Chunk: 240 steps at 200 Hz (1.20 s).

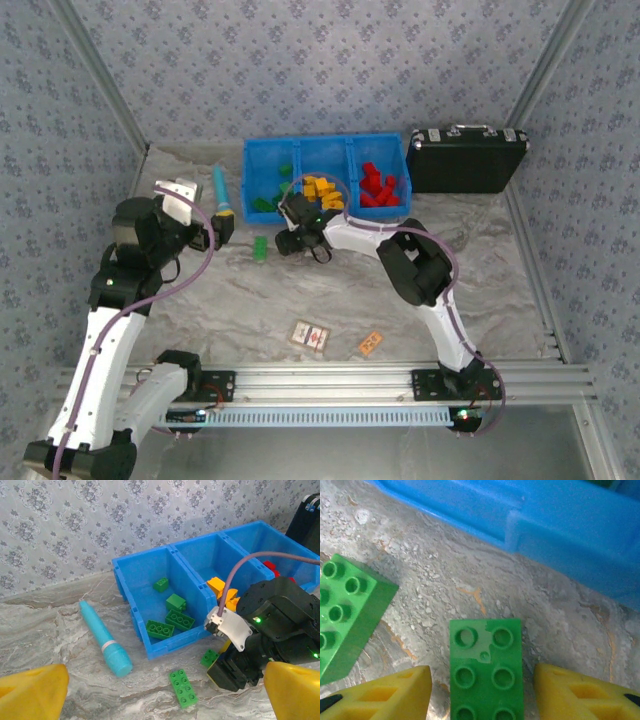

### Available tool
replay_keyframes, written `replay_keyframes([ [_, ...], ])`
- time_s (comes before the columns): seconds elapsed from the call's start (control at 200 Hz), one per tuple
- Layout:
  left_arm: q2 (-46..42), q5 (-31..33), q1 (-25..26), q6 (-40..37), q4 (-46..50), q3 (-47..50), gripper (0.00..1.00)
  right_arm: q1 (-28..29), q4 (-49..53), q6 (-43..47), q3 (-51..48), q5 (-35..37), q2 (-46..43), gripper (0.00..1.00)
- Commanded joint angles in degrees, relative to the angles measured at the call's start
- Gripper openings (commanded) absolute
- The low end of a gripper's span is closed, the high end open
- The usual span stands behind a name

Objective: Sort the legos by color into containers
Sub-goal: Pick up the lego from the center of the table.

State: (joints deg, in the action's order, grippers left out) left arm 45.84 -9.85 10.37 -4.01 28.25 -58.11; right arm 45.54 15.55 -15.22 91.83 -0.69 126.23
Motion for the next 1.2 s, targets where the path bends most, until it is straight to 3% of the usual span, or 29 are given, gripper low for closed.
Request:
replay_keyframes([
  [0.0,0.06,-1.19,-0.44,-1.17,-1.25,-0.52,1.0,0.41,2.37,1.15,1.81,0.59,2.19,0.55],
  [0.2,0.44,-1.12,-0.43,-1.29,-1.18,-0.52,1.0,0.38,3.64,1.9,3.17,1.02,3.3,0.51],
  [0.61,0.22,-1.14,-0.39,-1.18,-1.6,-0.25,1.0,0.57,7.14,2.4,3.82,3.75,1.88,0.33],
  [0.955,0.03,-2.36,-0.44,-0.53,-2.06,0.12,1.0,0.97,12.13,4.51,2.1,4.62,-7.17,0.27],
  [1.195,-0.06,-2.29,-0.4,-0.56,-1.81,0.01,1.0,1.07,15.81,7.76,9.02,5.8,-10.05,0.27],
])
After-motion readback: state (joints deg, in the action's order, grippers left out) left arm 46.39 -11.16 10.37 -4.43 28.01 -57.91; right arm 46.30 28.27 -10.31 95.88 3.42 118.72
